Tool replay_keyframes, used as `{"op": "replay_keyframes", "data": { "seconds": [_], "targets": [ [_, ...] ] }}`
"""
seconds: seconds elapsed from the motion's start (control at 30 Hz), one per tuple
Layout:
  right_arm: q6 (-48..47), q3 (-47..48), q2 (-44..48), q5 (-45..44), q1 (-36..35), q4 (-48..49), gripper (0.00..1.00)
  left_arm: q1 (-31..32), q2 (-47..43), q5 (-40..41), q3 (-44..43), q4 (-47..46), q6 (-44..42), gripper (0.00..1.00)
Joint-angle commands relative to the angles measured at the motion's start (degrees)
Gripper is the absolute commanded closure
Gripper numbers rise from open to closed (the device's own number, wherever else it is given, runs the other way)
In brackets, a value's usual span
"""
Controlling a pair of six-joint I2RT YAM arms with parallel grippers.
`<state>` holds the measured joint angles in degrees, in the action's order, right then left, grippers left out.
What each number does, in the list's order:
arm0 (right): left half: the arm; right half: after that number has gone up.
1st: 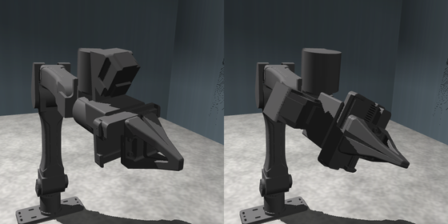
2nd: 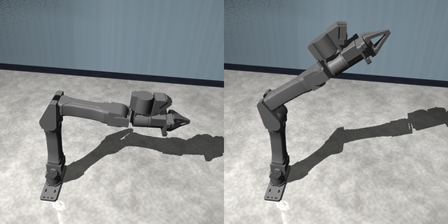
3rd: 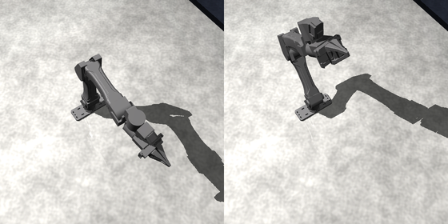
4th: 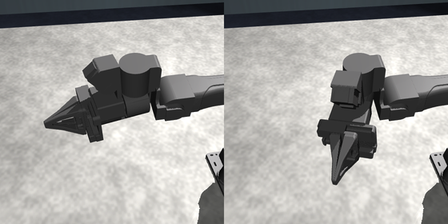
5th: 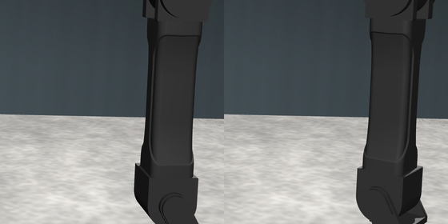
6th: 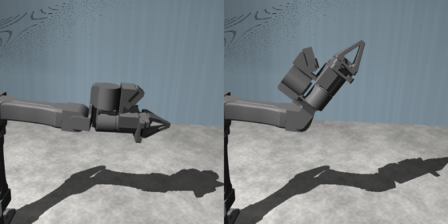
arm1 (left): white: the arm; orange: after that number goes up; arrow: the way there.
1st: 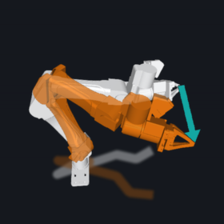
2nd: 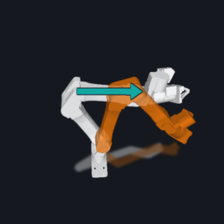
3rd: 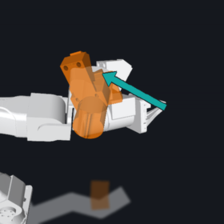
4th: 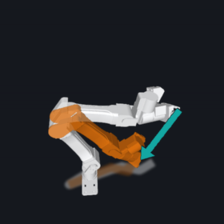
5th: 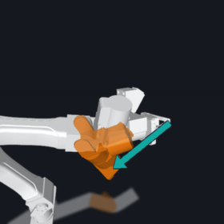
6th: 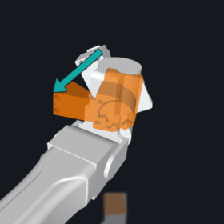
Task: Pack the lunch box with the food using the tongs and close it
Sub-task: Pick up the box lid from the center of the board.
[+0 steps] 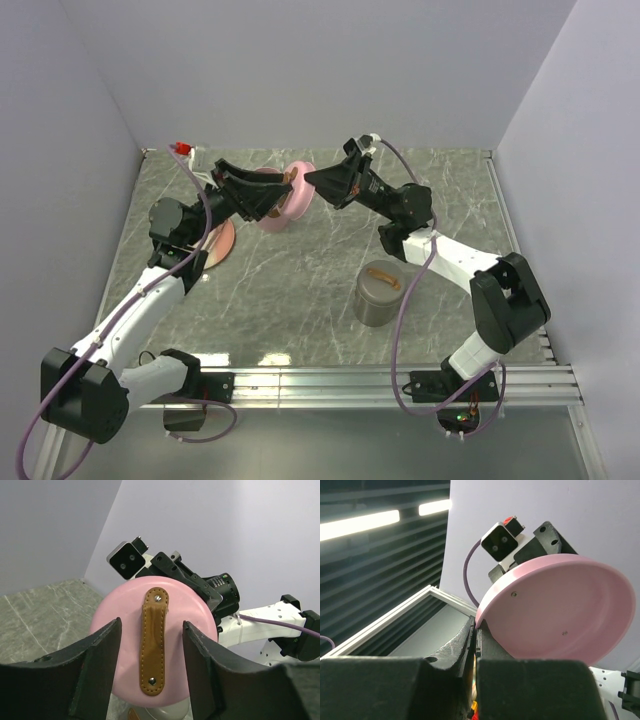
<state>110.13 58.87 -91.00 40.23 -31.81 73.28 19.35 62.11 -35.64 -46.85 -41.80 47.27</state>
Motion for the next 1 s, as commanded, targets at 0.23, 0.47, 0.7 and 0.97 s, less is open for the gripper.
{"op": "replay_keyframes", "data": {
  "seconds": [0.23, 0.47, 0.7, 0.97],
  "targets": [
    [1.14, 1.07, 0.47, -1.64, -1.76, 4.86, 1.0, 1.74, 0.47, 0.57, -0.96, 0.58, -1.03, 0.64],
    [0.27, 1.59, 0.74, -0.59, -1.85, 2.76, 1.0, 1.74, 0.39, 1.54, -1.93, 3.04, -1.21, 0.99],
    [-4.56, 2.12, 1.53, 2.66, 0.17, -4.18, 0.64, 0.42, -0.41, 1.71, -4.65, 9.53, -5.33, 0.99],
    [-18.6, 3.79, 4.16, 8.28, 5.88, -22.01, 0.27, -1.34, -0.67, 4.33, -11.4, 23.76, -14.99, 0.99]
  ]
}}
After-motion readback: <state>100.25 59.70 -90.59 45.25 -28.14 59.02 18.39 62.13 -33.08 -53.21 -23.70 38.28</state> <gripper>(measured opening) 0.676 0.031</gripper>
